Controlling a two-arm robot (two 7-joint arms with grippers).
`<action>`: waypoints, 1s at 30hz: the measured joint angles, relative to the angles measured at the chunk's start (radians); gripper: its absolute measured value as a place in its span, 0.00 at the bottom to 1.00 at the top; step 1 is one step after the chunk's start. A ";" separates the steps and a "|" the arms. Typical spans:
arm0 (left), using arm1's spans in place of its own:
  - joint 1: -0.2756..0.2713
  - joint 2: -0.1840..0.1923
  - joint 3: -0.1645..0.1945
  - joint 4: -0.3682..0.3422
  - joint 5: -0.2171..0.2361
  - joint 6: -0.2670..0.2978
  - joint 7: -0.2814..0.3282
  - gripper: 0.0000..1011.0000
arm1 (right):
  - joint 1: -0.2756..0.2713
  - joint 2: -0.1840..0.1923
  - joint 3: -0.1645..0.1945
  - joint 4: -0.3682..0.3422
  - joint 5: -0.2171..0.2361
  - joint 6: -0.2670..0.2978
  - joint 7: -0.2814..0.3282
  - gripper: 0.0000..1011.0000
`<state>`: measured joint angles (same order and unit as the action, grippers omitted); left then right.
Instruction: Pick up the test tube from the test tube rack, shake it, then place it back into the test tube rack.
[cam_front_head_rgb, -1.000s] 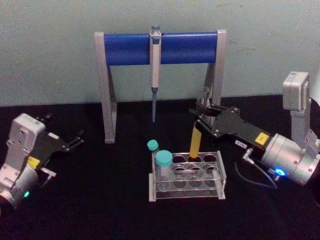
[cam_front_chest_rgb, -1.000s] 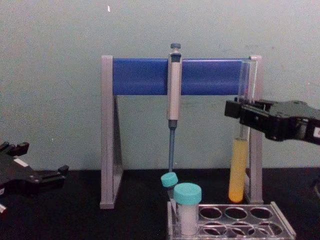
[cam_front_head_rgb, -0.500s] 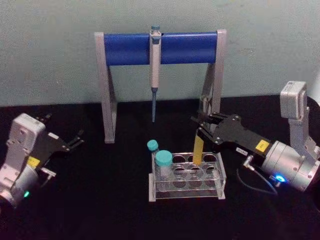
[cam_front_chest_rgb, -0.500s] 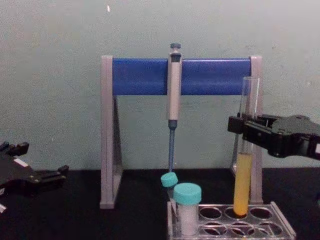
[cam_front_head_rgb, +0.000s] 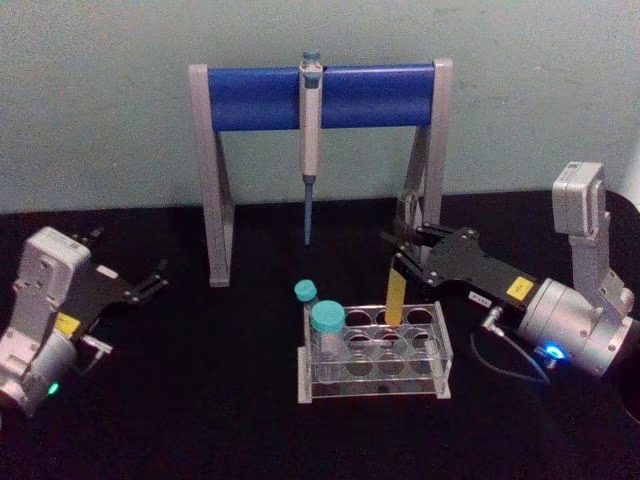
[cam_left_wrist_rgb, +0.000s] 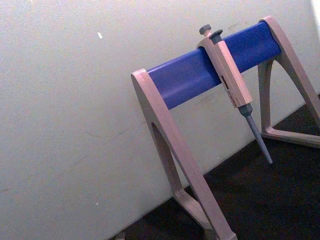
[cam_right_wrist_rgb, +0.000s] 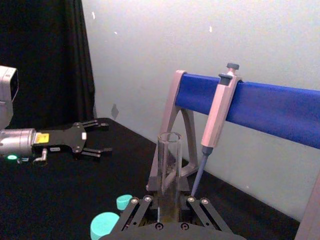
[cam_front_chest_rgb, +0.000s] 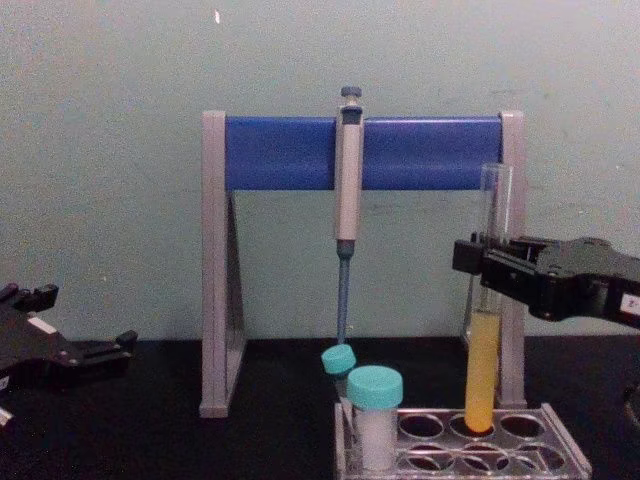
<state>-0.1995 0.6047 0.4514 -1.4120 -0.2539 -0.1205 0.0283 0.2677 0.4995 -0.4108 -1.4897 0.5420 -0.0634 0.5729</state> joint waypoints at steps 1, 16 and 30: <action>0.000 0.000 0.000 0.000 0.000 0.000 0.000 1.00 | 0.001 -0.001 0.000 0.003 0.000 0.000 0.001 0.22; 0.000 0.000 0.000 0.000 0.000 0.000 0.000 1.00 | 0.011 -0.018 -0.009 0.052 0.007 0.000 0.014 0.22; 0.000 0.000 0.000 0.000 0.000 0.000 0.000 1.00 | 0.007 -0.029 -0.014 0.083 0.012 0.003 0.015 0.22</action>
<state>-0.1995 0.6047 0.4514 -1.4120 -0.2539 -0.1205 0.0283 0.2747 0.4706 -0.4251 -1.4068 0.5544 -0.0605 0.5882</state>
